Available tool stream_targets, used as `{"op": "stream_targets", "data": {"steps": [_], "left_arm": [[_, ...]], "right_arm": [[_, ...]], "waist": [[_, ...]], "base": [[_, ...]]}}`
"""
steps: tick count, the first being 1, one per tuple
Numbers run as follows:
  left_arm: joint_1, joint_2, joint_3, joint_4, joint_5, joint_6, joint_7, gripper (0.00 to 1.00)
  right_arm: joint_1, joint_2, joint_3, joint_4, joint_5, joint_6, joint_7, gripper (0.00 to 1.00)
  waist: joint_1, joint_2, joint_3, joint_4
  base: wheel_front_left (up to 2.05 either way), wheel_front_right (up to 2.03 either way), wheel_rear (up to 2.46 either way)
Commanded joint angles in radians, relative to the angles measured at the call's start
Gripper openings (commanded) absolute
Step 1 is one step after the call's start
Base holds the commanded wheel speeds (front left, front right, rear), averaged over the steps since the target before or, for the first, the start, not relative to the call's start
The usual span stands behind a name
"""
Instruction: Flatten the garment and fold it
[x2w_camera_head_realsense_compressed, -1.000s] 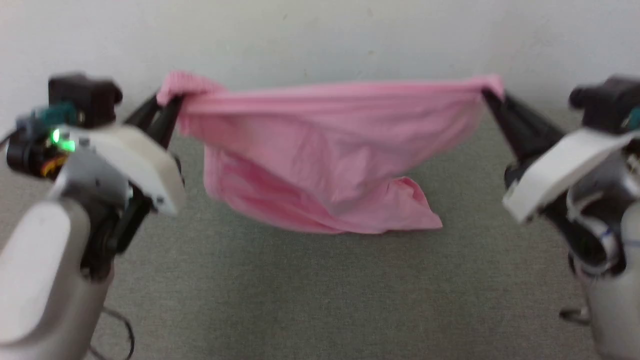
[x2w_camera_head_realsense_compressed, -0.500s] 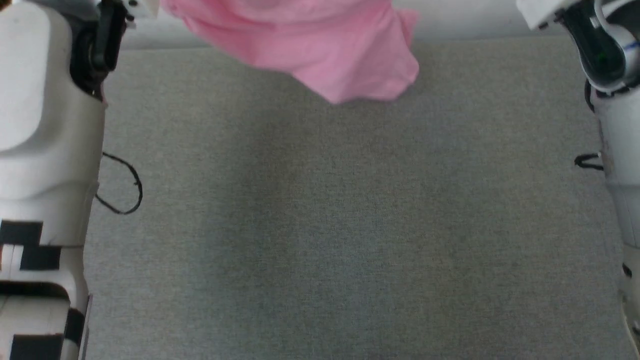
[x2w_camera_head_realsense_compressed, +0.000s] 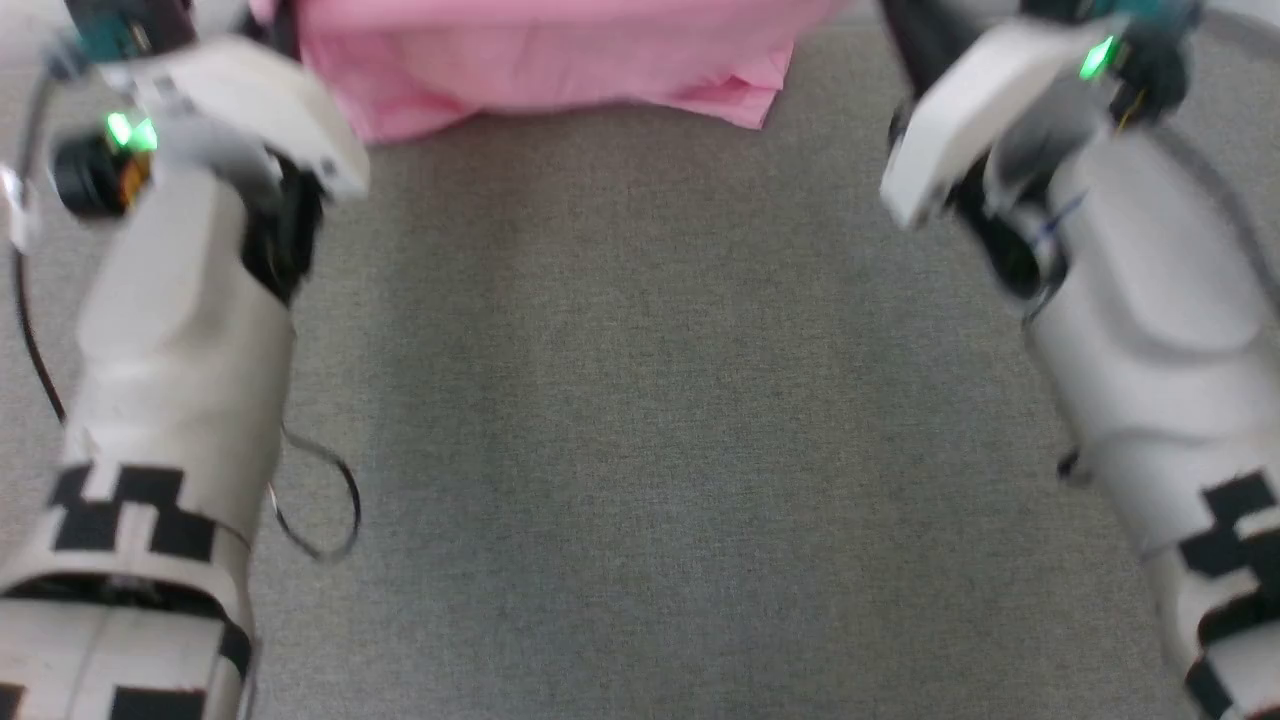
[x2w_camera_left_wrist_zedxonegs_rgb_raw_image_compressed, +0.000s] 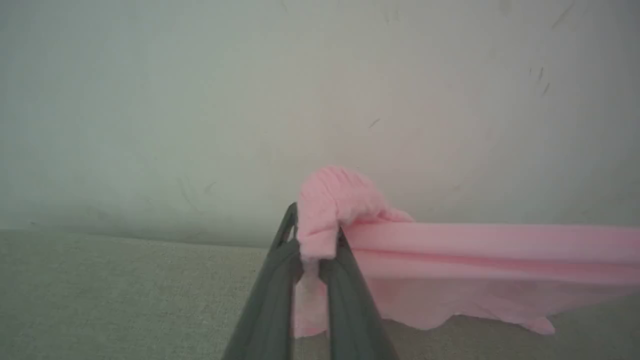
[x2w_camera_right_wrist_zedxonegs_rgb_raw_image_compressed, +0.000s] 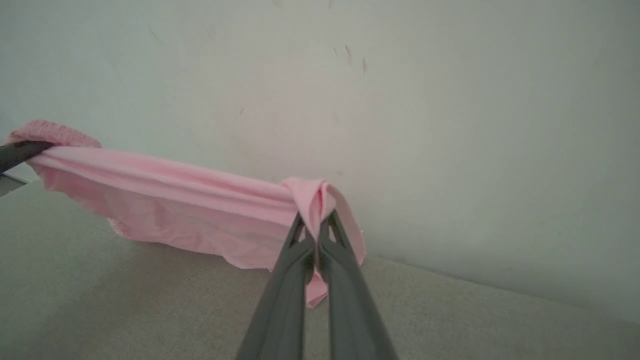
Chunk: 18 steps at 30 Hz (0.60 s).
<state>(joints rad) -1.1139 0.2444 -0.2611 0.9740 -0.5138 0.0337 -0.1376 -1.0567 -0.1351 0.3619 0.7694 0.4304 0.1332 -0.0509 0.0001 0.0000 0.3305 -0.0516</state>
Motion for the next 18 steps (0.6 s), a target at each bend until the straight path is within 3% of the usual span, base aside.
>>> {"op": "stream_targets", "data": {"steps": [1, 9, 14, 18], "left_arm": [[0.038, -0.001, 0.008, 0.028, -0.015, -0.011, -0.019, 0.00], [0.279, -0.032, 0.012, 0.096, -0.054, -0.056, -0.080, 0.00], [0.470, -0.039, -0.005, 0.023, -0.057, -0.070, -0.092, 0.00], [0.639, -0.019, -0.012, -0.129, -0.059, -0.038, -0.075, 0.00]], "right_arm": [[0.042, -0.004, 0.015, 0.020, 0.016, -0.002, -0.019, 0.00], [0.311, -0.046, 0.145, -0.020, 0.097, -0.002, -0.084, 0.00], [0.530, -0.117, 0.156, -0.179, 0.113, -0.002, -0.067, 0.00], [0.725, -0.159, 0.104, -0.368, 0.084, -0.002, 0.011, 0.00]], "waist": [[-0.0001, 0.0000, -0.020, 0.008], [-0.0001, 0.0000, -0.151, 0.009], [-0.0001, 0.0000, -0.235, 0.009], [-0.0001, 0.0000, -0.281, -0.001]], "base": [[0.00, 0.00, 0.00], [0.00, 0.00, 0.00], [0.00, 0.00, 0.00], [0.00, 0.00, 0.00]]}}
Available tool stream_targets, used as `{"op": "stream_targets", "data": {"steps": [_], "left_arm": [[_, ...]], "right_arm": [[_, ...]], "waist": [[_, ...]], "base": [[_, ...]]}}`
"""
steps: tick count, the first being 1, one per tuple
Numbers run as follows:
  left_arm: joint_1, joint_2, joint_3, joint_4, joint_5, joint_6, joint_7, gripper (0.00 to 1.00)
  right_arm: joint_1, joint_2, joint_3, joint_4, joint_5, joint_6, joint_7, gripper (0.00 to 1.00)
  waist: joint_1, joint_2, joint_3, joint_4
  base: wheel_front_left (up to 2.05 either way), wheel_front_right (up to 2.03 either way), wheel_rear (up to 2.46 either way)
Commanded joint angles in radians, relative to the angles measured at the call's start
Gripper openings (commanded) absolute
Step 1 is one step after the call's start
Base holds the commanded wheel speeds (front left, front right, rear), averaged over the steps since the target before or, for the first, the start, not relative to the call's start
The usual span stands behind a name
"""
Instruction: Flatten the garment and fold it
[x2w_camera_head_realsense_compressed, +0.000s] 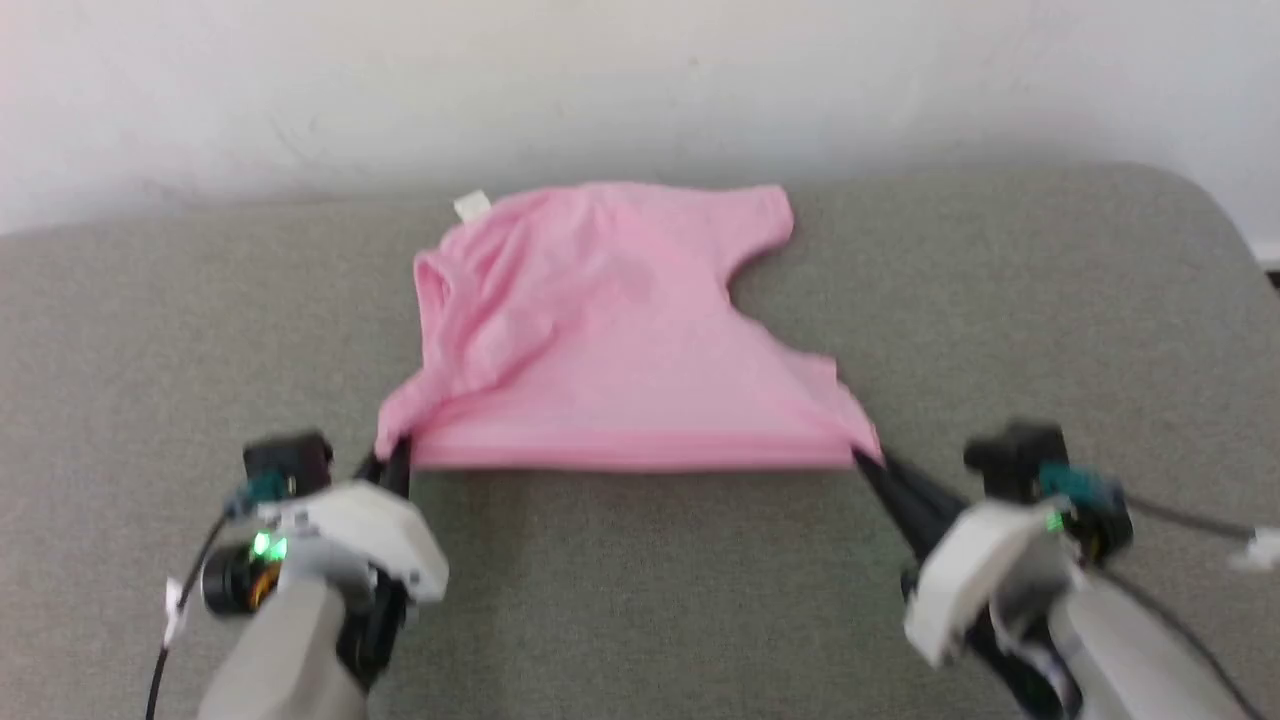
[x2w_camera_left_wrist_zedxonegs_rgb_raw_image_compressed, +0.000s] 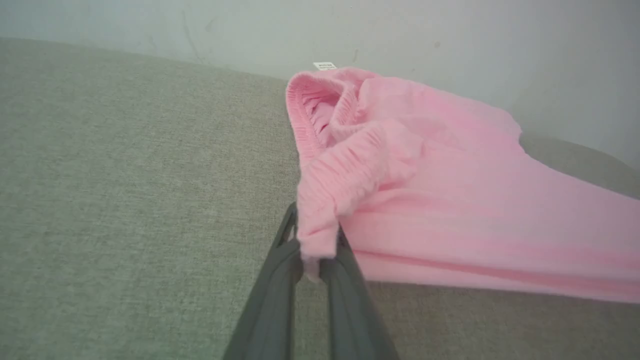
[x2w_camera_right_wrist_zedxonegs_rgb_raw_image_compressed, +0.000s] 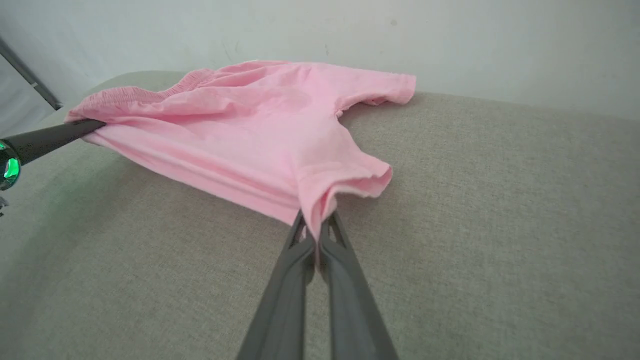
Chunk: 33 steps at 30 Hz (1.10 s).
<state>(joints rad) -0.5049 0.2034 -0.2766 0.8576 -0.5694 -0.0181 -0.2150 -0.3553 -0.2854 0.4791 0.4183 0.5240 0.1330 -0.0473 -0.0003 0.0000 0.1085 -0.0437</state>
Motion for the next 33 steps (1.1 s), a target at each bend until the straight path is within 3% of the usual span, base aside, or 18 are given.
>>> {"op": "stream_targets", "data": {"steps": [1, 5, 13, 19, 25, 33], "left_arm": [[0.077, 0.029, 0.001, -0.067, -0.003, 0.026, 0.014, 0.00], [0.289, 0.067, -0.001, -0.342, -0.009, 0.112, 0.115, 0.00], [0.728, 0.187, 0.008, -0.991, 0.004, 0.348, 0.394, 0.00], [0.883, 0.246, 0.008, -1.291, 0.024, 0.445, 0.522, 0.00], [0.796, 0.256, 0.007, -1.286, 0.010, 0.421, 0.557, 0.00], [0.528, 0.225, -0.011, -1.066, -0.057, 0.306, 0.587, 0.00]], "right_arm": [[0.076, -0.015, -0.033, -0.068, -0.024, -0.002, 0.038, 0.00], [0.284, -0.007, -0.126, -0.290, -0.082, -0.002, 0.171, 0.00], [0.630, 0.070, -0.274, -0.666, -0.182, -0.002, 0.417, 0.00], [0.768, 0.118, -0.351, -0.852, -0.216, -0.002, 0.542, 0.00], [0.643, 0.112, -0.368, -0.833, -0.212, -0.002, 0.562, 0.00], [0.239, 0.057, -0.289, -0.524, -0.138, -0.002, 0.535, 0.00]], "waist": [[0.0003, 0.0000, -0.067, -0.010], [0.0003, 0.0000, -0.088, -0.018], [0.0003, 0.0000, -0.105, -0.015], [0.0003, 0.0000, -0.107, 0.004], [0.0003, 0.0000, -0.074, 0.014], [0.0003, 0.0000, 0.006, 0.038]], "base": [[0.00, 0.00, 0.00], [0.00, 0.00, 0.00], [0.00, 0.00, 0.00], [0.00, 0.00, 0.00], [0.00, 0.00, 0.00], [0.00, 0.00, 0.00]]}}
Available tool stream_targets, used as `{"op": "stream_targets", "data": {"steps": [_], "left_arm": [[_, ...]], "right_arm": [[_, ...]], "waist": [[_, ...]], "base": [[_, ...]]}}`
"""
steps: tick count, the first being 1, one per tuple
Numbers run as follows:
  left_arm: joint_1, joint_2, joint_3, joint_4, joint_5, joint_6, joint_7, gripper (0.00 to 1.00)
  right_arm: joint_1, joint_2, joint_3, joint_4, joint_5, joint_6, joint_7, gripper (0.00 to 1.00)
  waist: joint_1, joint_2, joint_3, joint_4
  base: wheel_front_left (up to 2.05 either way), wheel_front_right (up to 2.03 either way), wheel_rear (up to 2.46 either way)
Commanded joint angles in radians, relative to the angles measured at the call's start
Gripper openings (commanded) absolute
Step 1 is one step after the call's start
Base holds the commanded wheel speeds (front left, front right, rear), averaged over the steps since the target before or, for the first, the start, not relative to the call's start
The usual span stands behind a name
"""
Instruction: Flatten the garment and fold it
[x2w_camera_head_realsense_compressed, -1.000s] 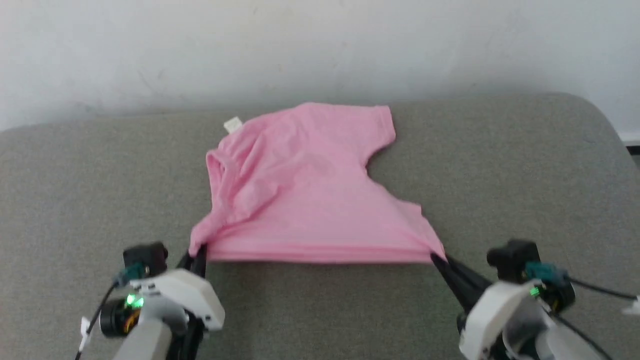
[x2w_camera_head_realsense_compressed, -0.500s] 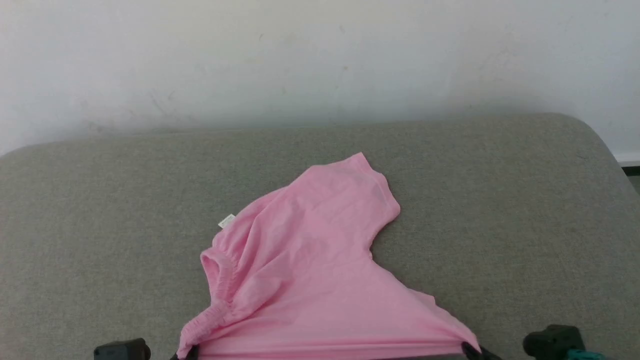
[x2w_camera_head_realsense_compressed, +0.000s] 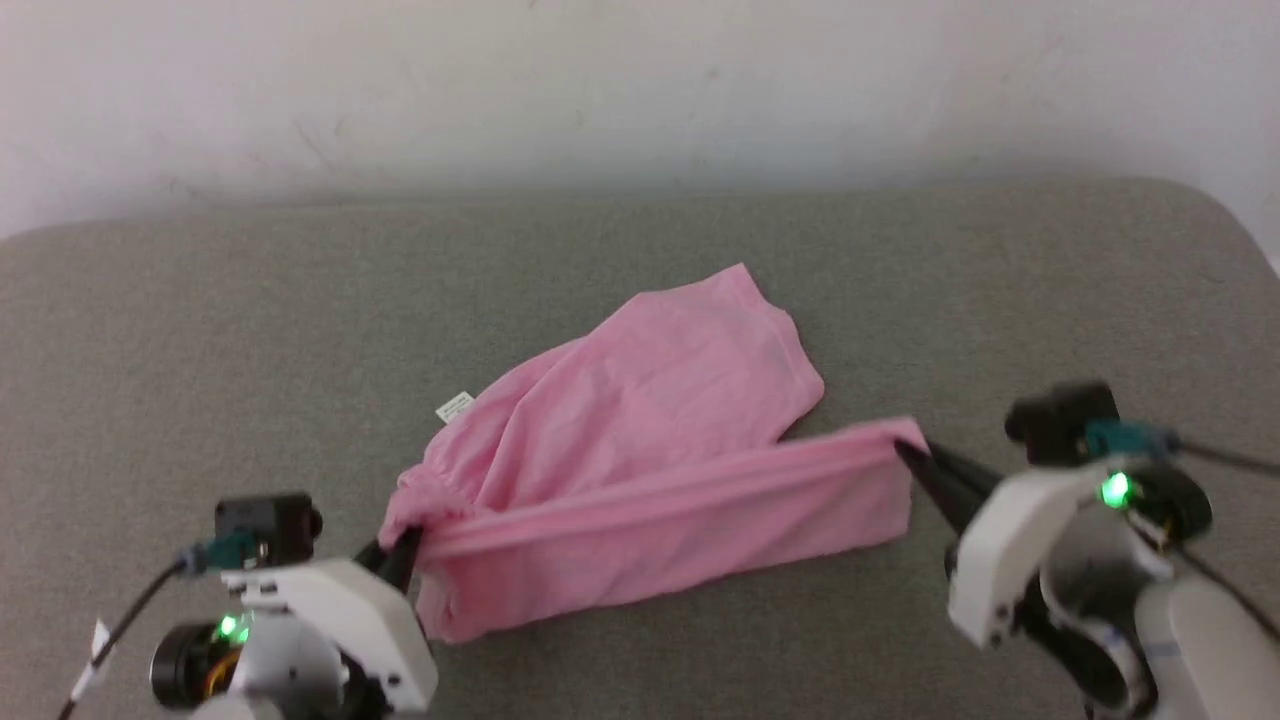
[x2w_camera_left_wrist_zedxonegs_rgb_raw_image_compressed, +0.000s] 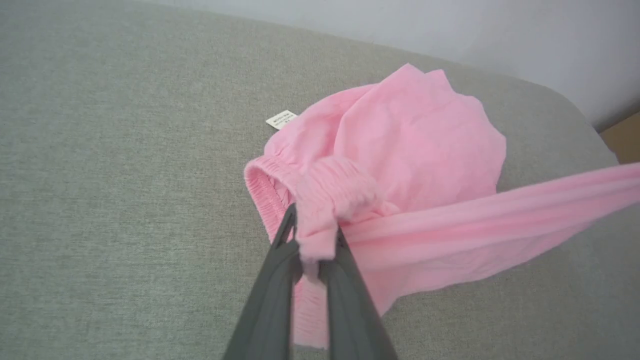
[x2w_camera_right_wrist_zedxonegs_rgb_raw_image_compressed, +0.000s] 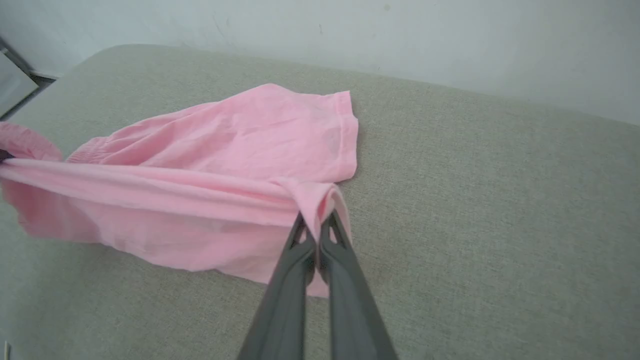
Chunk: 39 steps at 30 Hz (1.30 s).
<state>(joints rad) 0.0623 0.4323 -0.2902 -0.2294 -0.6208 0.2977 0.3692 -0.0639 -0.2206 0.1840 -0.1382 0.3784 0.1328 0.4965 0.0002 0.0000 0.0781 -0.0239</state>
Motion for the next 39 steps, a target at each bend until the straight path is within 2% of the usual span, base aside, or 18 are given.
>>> {"op": "stream_targets", "data": {"steps": [1, 12, 21, 22, 24, 25, 26, 28, 31, 35, 39], "left_arm": [[-0.074, -0.013, 0.004, 0.045, -0.014, -0.019, 0.002, 0.00], [-0.409, -0.087, -0.015, 0.285, -0.041, -0.115, -0.022, 0.00], [-0.538, -0.160, -0.039, 0.488, -0.059, -0.174, -0.076, 0.00], [-0.546, -0.165, -0.040, 0.507, -0.059, -0.180, -0.087, 0.21], [-0.554, -0.178, -0.044, 0.538, -0.064, -0.196, -0.106, 1.00], [-0.554, -0.178, -0.044, 0.538, -0.064, -0.196, -0.106, 1.00], [-0.555, -0.181, -0.049, 0.549, -0.065, -0.208, -0.114, 1.00], [-0.541, -0.188, -0.057, 0.570, -0.064, -0.226, -0.144, 1.00], [-0.512, -0.186, -0.045, 0.564, -0.054, -0.214, -0.198, 1.00], [-0.457, -0.168, -0.024, 0.519, -0.031, -0.182, -0.268, 1.00], [-0.382, -0.138, -0.012, 0.438, -0.015, -0.143, -0.281, 1.00]], "right_arm": [[-0.108, -0.013, 0.019, 0.075, 0.015, -0.002, -0.016, 0.00], [-0.628, -0.032, 0.157, 0.527, 0.089, -0.002, -0.126, 0.00], [-0.810, -0.010, 0.251, 0.835, 0.125, -0.002, -0.288, 0.00], [-0.817, -0.006, 0.261, 0.866, 0.130, -0.002, -0.307, 0.00], [-0.824, 0.003, 0.286, 0.917, 0.142, -0.002, -0.341, 0.65], [-0.824, 0.003, 0.286, 0.917, 0.142, -0.002, -0.341, 0.65], [-0.825, 0.007, 0.300, 0.938, 0.148, -0.002, -0.360, 1.00], [-0.813, 0.012, 0.346, 0.980, 0.165, -0.002, -0.426, 1.00], [-0.790, 0.013, 0.374, 0.994, 0.177, -0.002, -0.531, 1.00], [-0.745, 0.008, 0.395, 0.980, 0.170, -0.002, -0.689, 1.00], [-0.675, 0.002, 0.370, 0.933, 0.127, -0.002, -0.749, 1.00]], "waist": [[-0.0002, 0.0000, 0.050, 0.024], [-0.0002, 0.0000, 0.217, 0.120], [-0.0002, 0.0000, 0.267, 0.162], [-0.0002, 0.0000, 0.267, 0.162], [-0.0002, 0.0000, 0.265, 0.161], [-0.0002, 0.0000, 0.265, 0.161], [-0.0002, 0.0000, 0.260, 0.159], [-0.0002, 0.0000, 0.238, 0.151], [-0.0002, 0.0000, 0.206, 0.138], [-0.0002, 0.0000, 0.149, 0.119], [-0.0002, 0.0000, 0.087, 0.097]], "base": [[0.00, 0.00, 0.00], [0.00, 0.00, 0.00], [0.00, 0.00, 0.00], [0.00, 0.00, 0.00], [0.00, 0.00, 0.00], [0.00, 0.00, 0.00], [0.00, 0.00, 0.00], [0.00, 0.00, 0.00], [0.00, 0.00, 0.00], [0.00, 0.00, 0.00], [0.00, 0.00, 0.00]]}}
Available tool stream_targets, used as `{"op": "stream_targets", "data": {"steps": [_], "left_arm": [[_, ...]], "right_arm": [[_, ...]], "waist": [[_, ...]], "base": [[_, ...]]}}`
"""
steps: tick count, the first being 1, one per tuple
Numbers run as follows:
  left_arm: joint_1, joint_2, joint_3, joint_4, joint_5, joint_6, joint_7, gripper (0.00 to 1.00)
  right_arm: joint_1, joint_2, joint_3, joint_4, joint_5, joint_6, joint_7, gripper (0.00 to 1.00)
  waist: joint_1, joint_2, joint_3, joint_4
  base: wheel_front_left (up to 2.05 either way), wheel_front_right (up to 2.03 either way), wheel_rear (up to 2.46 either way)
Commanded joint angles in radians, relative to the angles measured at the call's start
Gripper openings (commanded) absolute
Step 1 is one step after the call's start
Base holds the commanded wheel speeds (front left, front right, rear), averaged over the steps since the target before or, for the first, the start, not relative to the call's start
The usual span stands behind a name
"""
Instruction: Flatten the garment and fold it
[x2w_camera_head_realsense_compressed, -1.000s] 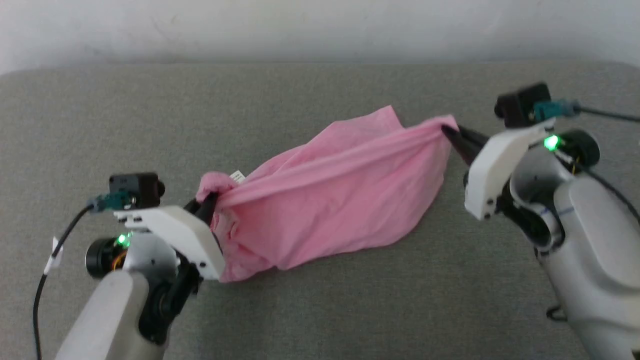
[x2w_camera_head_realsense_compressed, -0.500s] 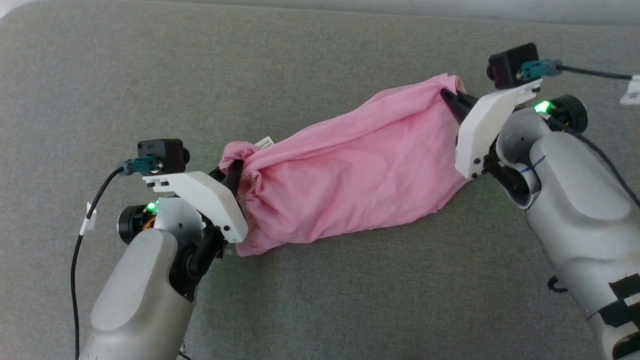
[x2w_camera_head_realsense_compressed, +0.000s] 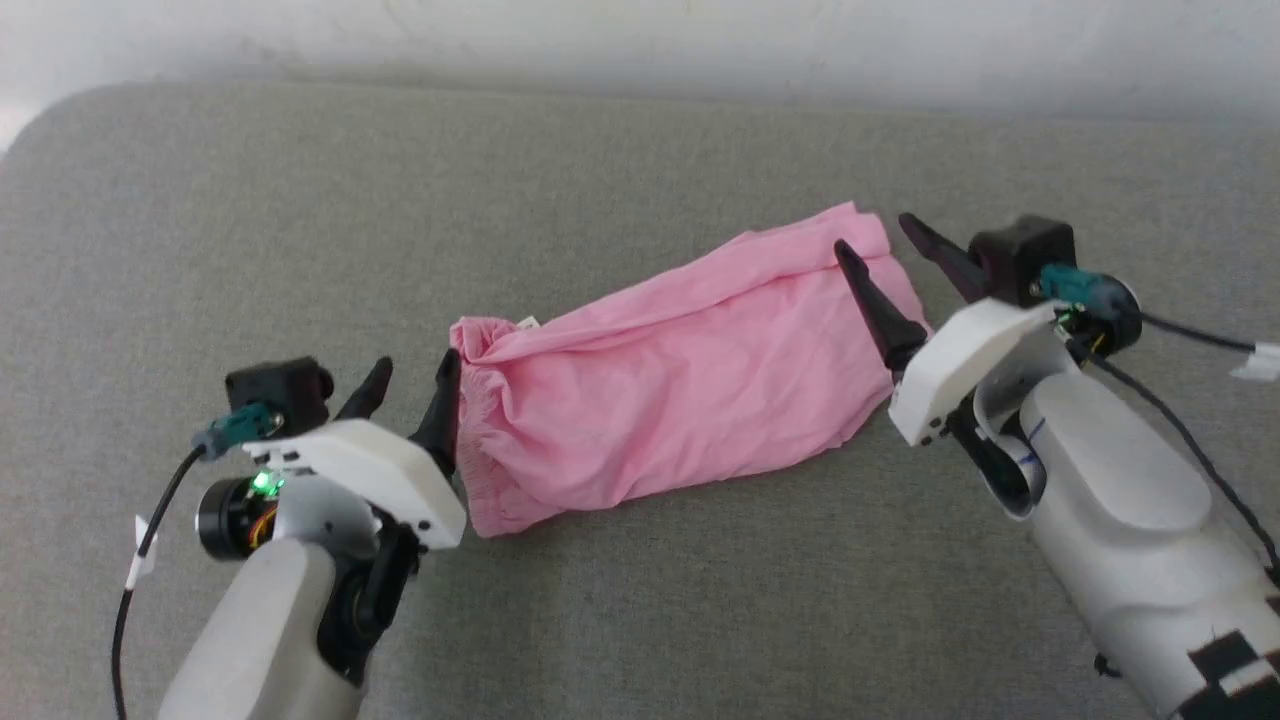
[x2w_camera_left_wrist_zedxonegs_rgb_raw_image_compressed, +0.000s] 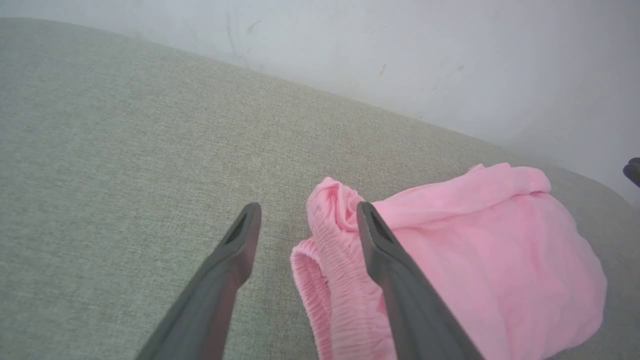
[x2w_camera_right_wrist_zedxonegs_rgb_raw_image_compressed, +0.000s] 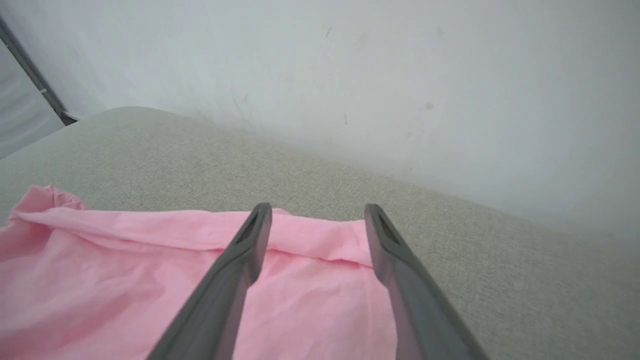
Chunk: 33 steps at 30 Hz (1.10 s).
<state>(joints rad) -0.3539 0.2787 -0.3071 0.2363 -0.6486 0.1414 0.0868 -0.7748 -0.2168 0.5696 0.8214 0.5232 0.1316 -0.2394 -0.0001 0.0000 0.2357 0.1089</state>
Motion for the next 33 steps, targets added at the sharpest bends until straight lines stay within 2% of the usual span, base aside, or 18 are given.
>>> {"op": "stream_targets", "data": {"steps": [1, 4, 9, 13, 21, 29, 30, 32, 33], "left_arm": [[0.034, 0.016, 0.005, -0.028, 0.013, 0.013, 0.001, 1.00], [0.087, 0.053, -0.001, -0.098, 0.008, 0.020, 0.054, 1.00], [0.145, 0.135, -0.028, -0.182, -0.018, 0.017, 0.227, 1.00], [0.172, 0.173, -0.043, -0.211, -0.049, 0.022, 0.344, 1.00], [0.157, 0.193, -0.070, -0.122, -0.096, 0.030, 0.499, 1.00], [0.119, 0.167, -0.135, 0.024, -0.104, 0.002, 0.588, 1.00], [0.114, 0.162, -0.146, 0.040, -0.104, -0.005, 0.599, 0.93], [0.103, 0.150, -0.159, 0.067, -0.110, -0.017, 0.613, 0.25], [0.099, 0.142, -0.165, 0.080, -0.116, -0.023, 0.622, 0.00]], "right_arm": [[0.036, -0.002, -0.016, -0.026, -0.017, -0.001, -0.013, 1.00], [0.117, -0.005, -0.060, -0.109, -0.060, -0.001, -0.021, 1.00], [0.289, -0.008, -0.140, -0.297, -0.135, -0.001, -0.022, 1.00], [0.418, -0.012, -0.205, -0.454, -0.193, -0.001, 0.037, 1.00], [0.599, 0.019, -0.303, -0.744, -0.265, -0.001, 0.188, 1.00], [0.667, 0.042, -0.343, -0.861, -0.271, -0.001, 0.268, 1.00], [0.670, 0.043, -0.349, -0.867, -0.270, -0.001, 0.278, 1.00], [0.669, 0.042, -0.353, -0.876, -0.262, -0.001, 0.294, 1.00], [0.666, 0.039, -0.353, -0.875, -0.255, -0.001, 0.307, 1.00]], "waist": [[0.0001, 0.0000, -0.070, -0.036], [0.0001, 0.0000, -0.112, -0.053], [0.0001, 0.0000, -0.151, -0.089], [0.0001, 0.0000, -0.158, -0.125], [0.0001, 0.0000, -0.138, -0.189], [0.0001, 0.0000, -0.121, -0.216], [0.0001, 0.0000, -0.118, -0.216], [0.0001, 0.0000, -0.112, -0.214], [0.0001, 0.0000, -0.108, -0.213]], "base": [[0.00, 0.00, 0.00], [0.00, 0.00, 0.00], [0.00, 0.00, 0.00], [0.00, 0.00, 0.00], [0.00, 0.00, 0.00], [0.00, 0.00, 0.00], [0.00, 0.00, 0.00], [0.00, 0.00, 0.00], [0.00, 0.00, 0.00]]}}
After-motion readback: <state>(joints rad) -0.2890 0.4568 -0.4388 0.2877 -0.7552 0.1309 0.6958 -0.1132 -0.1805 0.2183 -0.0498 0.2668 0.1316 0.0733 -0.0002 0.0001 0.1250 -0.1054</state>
